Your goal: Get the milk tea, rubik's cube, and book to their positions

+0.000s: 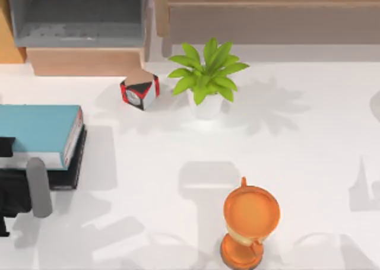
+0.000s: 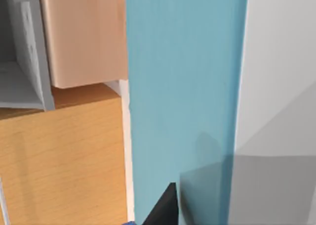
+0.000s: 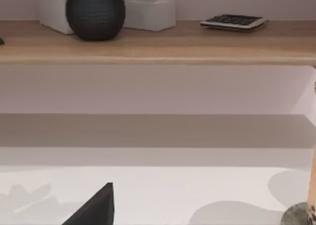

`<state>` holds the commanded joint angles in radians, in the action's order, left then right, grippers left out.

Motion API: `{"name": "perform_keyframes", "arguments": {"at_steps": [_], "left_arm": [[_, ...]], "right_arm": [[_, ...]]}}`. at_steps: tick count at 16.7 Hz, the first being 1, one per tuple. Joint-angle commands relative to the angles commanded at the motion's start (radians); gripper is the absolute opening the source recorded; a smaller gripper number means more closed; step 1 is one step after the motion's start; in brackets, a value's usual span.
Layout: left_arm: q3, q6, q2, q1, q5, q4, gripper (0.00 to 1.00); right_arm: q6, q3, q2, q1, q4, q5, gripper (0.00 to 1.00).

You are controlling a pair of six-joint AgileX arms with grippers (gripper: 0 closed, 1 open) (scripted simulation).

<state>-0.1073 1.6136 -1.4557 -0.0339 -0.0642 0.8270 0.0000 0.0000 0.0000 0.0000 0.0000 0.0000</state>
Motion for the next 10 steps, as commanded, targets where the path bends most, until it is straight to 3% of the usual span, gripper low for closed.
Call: {"name": "perform_keyframes", "arguments": {"at_steps": [9, 10], "left_arm": [[-0.014, -0.001, -0.041, 0.002, 0.001, 0.028, 0.00], [-0.014, -0.001, -0.041, 0.002, 0.001, 0.028, 0.08]], "right_arm": [[0.000, 0.000, 0.000, 0.000, 0.000, 0.000, 1.00], [0.000, 0.000, 0.000, 0.000, 0.000, 0.000, 1.00]]}}
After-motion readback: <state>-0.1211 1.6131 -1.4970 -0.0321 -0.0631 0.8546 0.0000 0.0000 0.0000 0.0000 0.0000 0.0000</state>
